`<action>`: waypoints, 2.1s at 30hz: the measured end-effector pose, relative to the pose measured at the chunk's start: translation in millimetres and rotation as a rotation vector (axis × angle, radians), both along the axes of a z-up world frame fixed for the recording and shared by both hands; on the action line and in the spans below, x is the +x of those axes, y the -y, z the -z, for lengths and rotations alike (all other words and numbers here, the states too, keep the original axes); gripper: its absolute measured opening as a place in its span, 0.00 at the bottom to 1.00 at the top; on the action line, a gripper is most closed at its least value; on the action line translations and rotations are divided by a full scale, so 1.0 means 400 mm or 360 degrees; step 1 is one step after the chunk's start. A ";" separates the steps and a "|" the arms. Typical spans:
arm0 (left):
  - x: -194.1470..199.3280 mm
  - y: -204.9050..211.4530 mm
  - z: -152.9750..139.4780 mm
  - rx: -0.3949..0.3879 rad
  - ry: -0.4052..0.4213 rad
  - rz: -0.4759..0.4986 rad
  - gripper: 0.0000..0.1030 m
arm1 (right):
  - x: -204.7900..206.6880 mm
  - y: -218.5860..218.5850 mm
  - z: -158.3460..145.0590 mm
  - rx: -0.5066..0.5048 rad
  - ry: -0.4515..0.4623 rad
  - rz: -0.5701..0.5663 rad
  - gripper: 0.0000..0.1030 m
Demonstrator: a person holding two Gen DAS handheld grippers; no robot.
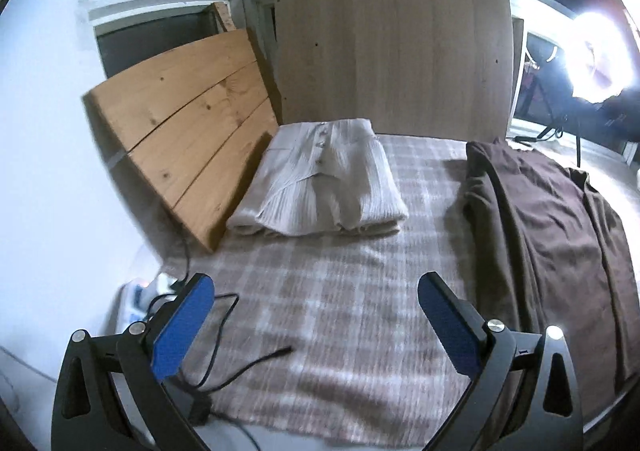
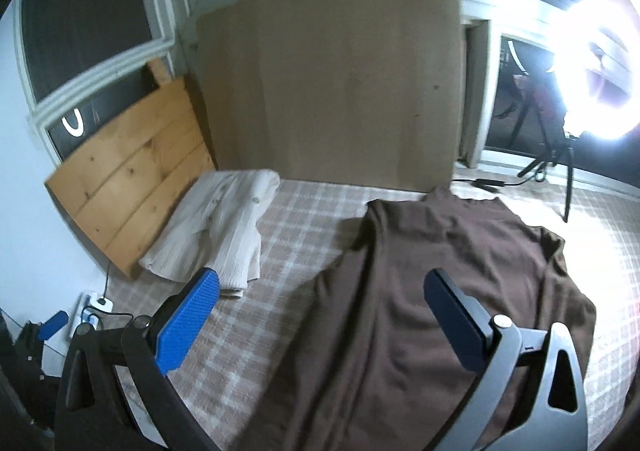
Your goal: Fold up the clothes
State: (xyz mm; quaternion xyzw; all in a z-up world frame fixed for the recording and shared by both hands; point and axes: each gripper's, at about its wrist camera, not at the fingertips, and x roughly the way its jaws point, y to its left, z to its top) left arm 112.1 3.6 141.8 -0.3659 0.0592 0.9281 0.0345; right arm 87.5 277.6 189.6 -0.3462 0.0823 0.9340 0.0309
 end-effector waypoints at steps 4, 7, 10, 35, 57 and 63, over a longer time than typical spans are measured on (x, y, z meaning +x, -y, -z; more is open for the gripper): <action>0.064 0.000 -0.019 -0.0025 -0.0004 -0.0056 0.99 | 0.054 -0.077 -0.043 -0.0051 -0.0043 -0.0038 1.00; 0.116 -0.013 -0.050 -0.0032 -0.0007 -0.0087 0.99 | 0.081 -0.133 -0.096 -0.0050 -0.0095 -0.0090 1.00; 0.162 -0.039 -0.091 -0.0058 -0.0036 -0.0107 0.99 | 0.087 -0.201 -0.172 0.0007 -0.0181 -0.0144 1.00; 0.363 -0.276 0.031 0.0132 0.0347 -0.0333 0.87 | -0.374 -0.218 0.248 -0.0222 0.0491 -0.0879 0.39; 0.262 -0.257 0.259 0.0227 0.0660 -0.0345 0.83 | -0.388 -0.094 0.307 -0.0003 0.0557 -0.0996 0.60; 0.264 -0.269 0.197 0.0040 0.0577 -0.0563 0.83 | -0.367 -0.036 0.336 0.0051 0.0539 -0.1011 0.60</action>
